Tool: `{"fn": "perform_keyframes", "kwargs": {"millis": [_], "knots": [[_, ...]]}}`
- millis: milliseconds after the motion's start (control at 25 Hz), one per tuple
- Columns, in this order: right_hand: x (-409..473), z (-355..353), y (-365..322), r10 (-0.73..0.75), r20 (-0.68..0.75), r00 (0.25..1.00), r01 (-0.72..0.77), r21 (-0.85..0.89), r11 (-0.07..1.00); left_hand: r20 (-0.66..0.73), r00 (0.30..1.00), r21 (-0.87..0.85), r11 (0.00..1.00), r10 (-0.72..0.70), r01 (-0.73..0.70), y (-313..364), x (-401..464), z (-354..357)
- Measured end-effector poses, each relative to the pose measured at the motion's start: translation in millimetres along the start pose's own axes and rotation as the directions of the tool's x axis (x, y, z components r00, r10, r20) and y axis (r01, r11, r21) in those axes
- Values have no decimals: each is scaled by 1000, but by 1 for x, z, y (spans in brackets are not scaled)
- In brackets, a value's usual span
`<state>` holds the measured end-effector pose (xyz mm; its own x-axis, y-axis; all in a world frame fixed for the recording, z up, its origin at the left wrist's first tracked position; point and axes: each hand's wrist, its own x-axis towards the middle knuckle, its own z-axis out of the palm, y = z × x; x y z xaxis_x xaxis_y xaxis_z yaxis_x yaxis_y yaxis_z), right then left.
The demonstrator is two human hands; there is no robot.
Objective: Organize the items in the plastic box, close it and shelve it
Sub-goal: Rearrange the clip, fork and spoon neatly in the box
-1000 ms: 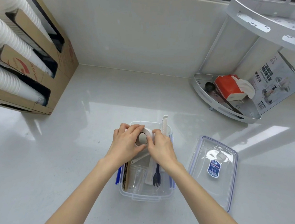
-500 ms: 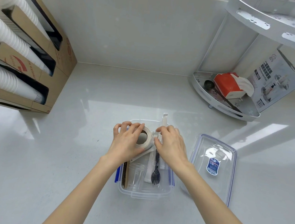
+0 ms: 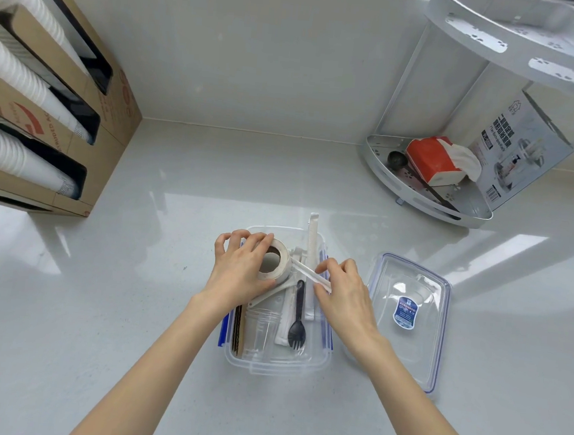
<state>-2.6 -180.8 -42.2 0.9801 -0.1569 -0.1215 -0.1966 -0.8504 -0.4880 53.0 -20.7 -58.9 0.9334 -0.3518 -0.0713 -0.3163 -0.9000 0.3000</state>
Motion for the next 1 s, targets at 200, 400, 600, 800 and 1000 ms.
{"fn": "perform_keyframes", "kwargs": {"millis": [200,400,600,800,1000], "knots": [[2,-10,2,25,-124,992,-1,190,982,25,999,16,1000,-20,20,1,1,0],[6,-31,3,125,-170,978,-40,430,902,34,999,47,999,-21,20,2,0,1],[5,-34,6,158,-119,980,-75,515,854,47,999,50,999,-21,19,3,-1,1],[2,-39,9,190,-124,974,-89,560,824,8,999,-71,997,-36,37,7,-3,-5],[2,-47,9,224,-106,969,-108,634,766,-95,995,-295,954,19,-47,22,-10,-11]]}}
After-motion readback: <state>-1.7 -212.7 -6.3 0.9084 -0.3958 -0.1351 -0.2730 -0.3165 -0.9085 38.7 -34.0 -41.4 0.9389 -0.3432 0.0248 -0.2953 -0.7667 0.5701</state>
